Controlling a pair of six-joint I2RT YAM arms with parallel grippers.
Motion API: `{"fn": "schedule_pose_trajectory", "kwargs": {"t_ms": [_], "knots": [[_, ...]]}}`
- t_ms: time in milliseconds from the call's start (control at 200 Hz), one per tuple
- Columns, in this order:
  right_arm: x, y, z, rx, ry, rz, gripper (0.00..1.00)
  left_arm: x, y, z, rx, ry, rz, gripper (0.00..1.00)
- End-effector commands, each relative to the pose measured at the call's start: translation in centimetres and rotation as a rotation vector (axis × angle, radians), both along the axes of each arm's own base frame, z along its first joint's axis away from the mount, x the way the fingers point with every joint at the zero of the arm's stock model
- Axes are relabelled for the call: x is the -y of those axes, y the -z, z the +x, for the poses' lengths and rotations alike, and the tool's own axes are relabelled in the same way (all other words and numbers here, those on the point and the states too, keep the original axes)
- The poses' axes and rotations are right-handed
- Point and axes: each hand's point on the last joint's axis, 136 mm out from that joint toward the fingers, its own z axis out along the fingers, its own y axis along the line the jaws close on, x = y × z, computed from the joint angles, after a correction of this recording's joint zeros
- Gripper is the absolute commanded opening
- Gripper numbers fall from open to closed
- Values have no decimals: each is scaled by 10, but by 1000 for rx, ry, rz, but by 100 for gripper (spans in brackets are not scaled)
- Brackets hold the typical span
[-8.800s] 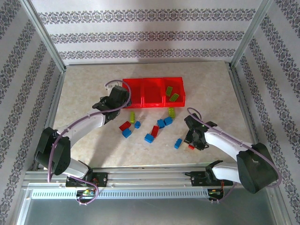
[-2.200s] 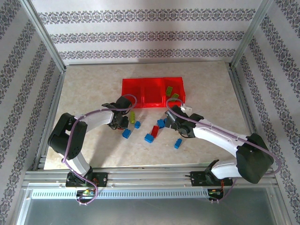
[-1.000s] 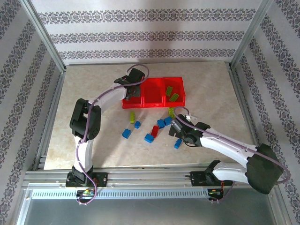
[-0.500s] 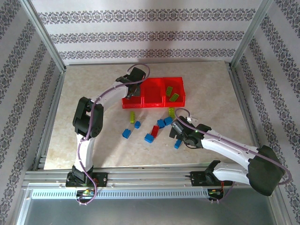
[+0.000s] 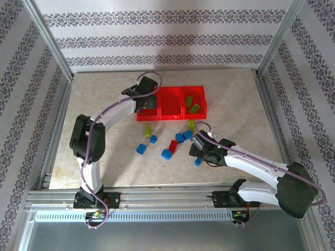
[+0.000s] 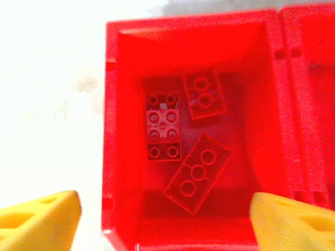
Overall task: Sort the legos into containers by color
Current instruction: Place the lego in the container, then pick up the lego from the bottom-center of the table.
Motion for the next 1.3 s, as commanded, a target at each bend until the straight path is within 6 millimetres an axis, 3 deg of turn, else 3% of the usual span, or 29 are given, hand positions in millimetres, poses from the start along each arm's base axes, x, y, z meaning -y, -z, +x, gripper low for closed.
{"fn": "schedule_pose_trajectory", "kwargs": {"t_ms": [0, 40, 465, 830, 1069, 1294], "knots": [[2, 5, -12, -37, -6, 1, 84, -5, -29, -2, 93, -18, -62, 95], [2, 6, -13, -44, -7, 5, 84, -7, -32, -6, 105, -22, -69, 100], [-15, 20, -18, -102, -37, 40, 80, -44, -45, -51, 260, -123, -206, 100], [-29, 26, -12, -133, -64, 36, 73, -93, -29, -91, 342, -260, -344, 100], [-28, 36, -14, -164, -50, 24, 63, -106, -18, -104, 330, -301, -356, 100], [-29, 42, -13, -188, -52, 11, 44, -112, -14, -106, 331, -324, -365, 99]]}}
